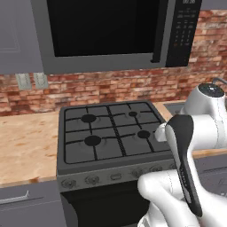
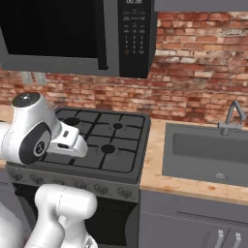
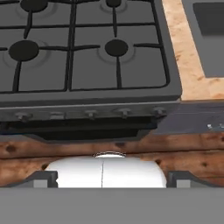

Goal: Navigate to the stand mixer.

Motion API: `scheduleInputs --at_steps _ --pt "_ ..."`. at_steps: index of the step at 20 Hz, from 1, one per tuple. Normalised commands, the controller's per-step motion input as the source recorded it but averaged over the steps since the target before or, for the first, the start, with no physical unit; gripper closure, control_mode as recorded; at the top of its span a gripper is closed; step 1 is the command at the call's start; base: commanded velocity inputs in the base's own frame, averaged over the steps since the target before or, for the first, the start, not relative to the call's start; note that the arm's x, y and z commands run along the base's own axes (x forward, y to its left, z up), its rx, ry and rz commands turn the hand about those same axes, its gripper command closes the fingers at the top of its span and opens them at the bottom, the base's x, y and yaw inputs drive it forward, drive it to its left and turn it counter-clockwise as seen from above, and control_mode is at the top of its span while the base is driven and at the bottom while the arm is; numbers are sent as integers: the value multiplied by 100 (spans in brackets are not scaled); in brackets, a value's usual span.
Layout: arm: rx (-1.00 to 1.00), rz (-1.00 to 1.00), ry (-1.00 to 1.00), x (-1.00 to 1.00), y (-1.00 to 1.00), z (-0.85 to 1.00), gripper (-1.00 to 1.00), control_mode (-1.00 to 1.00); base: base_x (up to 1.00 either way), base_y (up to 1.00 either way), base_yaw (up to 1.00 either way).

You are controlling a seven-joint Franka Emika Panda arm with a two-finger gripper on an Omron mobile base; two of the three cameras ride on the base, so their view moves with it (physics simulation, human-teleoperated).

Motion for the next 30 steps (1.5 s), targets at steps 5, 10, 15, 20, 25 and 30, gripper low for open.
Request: scheduleInputs --at_steps 5,10,15,20,25,30 --pt "-1 -2 -4 -12 -5 -4 -100 100 -44 -47 -2" --pt "0 0 0 0 0 0 -100 100 -47 -92 -26" --pt "0 0 0 0 0 0 -100 100 0 -22 -88" --pt "0 0 0 0 0 0 -100 100 0 0 -100" --pt "0 0 0 0 0 0 -100 100 0 0 -100" --pt "0 0 0 0 0 0 -100 100 0 0 -99"
